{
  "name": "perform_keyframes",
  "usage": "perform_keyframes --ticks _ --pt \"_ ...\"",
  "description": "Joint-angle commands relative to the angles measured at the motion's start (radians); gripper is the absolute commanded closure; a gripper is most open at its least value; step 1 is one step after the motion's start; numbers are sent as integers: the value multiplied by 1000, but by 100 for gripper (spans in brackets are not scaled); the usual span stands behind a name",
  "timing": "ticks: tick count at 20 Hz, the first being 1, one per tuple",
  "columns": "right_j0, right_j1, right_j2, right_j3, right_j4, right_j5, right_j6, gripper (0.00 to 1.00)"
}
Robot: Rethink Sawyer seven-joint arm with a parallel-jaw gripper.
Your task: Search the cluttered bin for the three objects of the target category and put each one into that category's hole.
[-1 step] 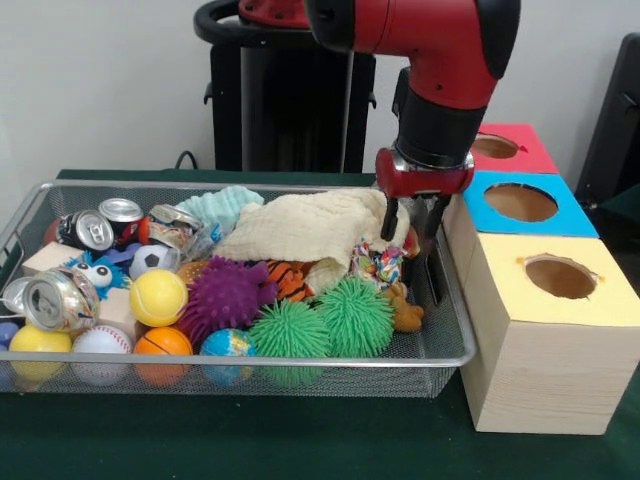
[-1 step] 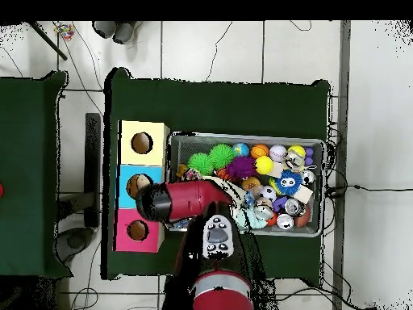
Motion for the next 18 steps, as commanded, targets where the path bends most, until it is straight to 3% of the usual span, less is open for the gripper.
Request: perform_keyframes --ticks 1,6,18 --pt "-64 52 243 -241 102 103 -5 0" --pt "-81 42 256 -248 76 103 -5 0" --pt "-106 90 269 -225 19 -69 32 0"
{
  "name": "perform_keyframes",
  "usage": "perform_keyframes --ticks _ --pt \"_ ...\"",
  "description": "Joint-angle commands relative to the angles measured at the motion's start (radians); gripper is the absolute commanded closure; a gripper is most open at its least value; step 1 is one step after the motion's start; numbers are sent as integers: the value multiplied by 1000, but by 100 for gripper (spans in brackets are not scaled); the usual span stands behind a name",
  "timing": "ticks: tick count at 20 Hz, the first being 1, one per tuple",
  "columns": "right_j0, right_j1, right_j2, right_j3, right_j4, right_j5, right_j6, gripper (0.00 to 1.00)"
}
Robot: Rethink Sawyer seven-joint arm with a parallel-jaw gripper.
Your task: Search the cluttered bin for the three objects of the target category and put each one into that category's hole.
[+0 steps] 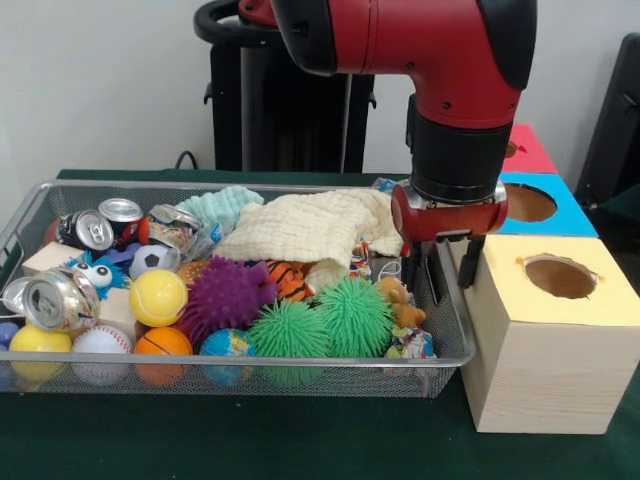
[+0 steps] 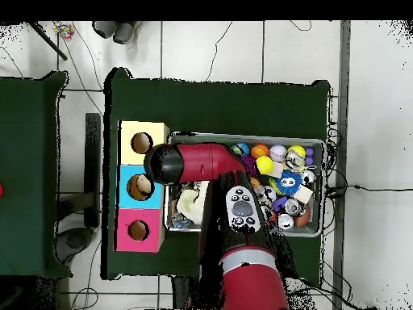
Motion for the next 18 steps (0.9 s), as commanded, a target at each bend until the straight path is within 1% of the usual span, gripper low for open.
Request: perform_keyframes --ticks 1,3,5,9,10,12,14,16,18 --pt "-8 70 154 -55 -6 -116 34 0" --pt "-6 80 150 -59 -10 -130 40 0" --pt "-6 77 146 -46 -13 -146 46 0" --pt "-2 78 136 -50 -19 -153 50 0" --pt "-6 78 132 -27 -27 -172 55 0" --pt "9 74 107 -11 -48 -205 74 0" --pt "23 68 91 17 -53 -248 110 0" --pt "44 61 73 56 -56 -306 157 0" --pt "56 54 74 114 -59 -373 197 0"
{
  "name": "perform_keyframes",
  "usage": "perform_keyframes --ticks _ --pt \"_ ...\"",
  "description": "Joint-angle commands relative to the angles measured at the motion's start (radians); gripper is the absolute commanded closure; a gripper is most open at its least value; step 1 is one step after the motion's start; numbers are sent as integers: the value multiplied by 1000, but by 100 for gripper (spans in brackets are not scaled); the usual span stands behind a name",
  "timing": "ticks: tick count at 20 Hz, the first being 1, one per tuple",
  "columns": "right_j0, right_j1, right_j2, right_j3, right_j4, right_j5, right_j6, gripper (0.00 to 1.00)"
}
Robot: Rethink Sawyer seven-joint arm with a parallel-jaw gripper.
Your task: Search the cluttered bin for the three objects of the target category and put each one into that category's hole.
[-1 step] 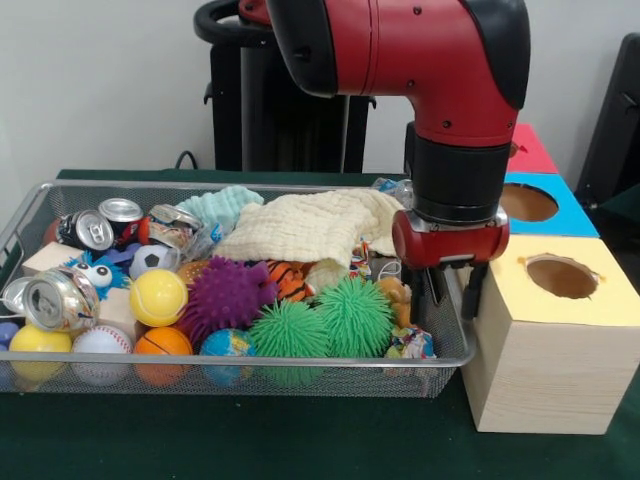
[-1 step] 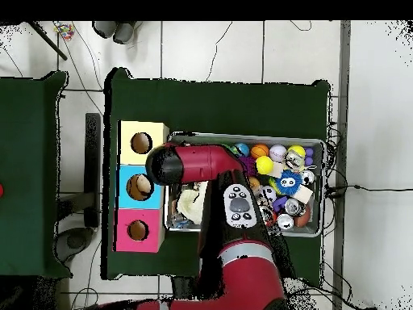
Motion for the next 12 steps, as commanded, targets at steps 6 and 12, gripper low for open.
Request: perform_keyframes --ticks 6,12 --pt "59 -21 116 320 1 -324 273 0" --pt "43 -59 155 454 9 -420 285 0"
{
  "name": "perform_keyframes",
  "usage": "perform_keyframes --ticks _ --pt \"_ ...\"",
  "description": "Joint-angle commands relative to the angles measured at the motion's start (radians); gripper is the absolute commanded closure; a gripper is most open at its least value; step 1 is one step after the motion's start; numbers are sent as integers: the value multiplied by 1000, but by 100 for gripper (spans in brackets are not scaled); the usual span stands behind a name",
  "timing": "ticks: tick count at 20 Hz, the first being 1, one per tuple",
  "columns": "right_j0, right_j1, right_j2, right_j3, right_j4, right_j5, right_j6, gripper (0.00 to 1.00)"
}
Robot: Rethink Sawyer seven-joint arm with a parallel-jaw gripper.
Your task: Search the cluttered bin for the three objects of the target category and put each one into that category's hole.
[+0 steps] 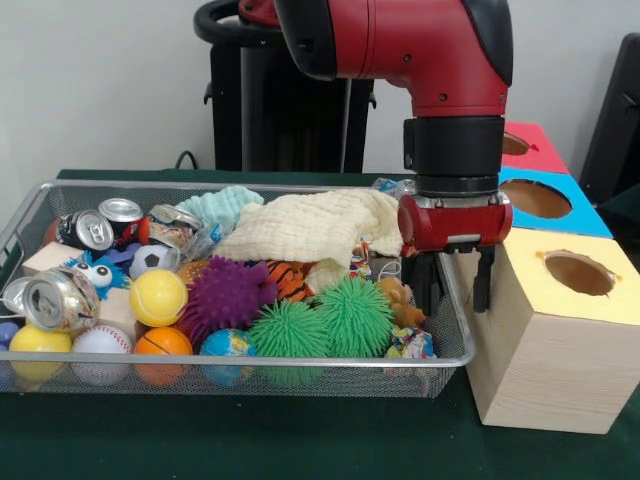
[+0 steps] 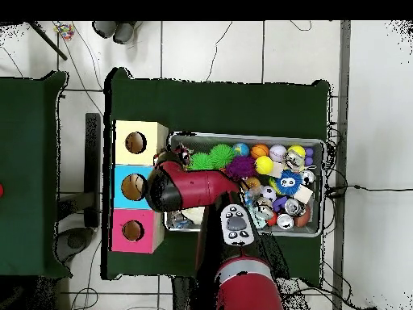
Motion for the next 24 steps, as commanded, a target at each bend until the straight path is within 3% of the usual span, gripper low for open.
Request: perform_keyframes --ticks 1,7,14,17,19,20,24 --pt "46 -11 161 275 26 -52 283 0" --pt "90 -32 73 323 66 -102 292 0" --pt "46 -33 41 361 57 -153 284 0" --pt "50 -29 4 358 59 -140 274 0" --pt "-58 -30 104 407 44 -76 262 0" --pt "-70 -42 104 415 33 -64 246 0" --pt "-3 -88 -8 405 68 26 213 0"
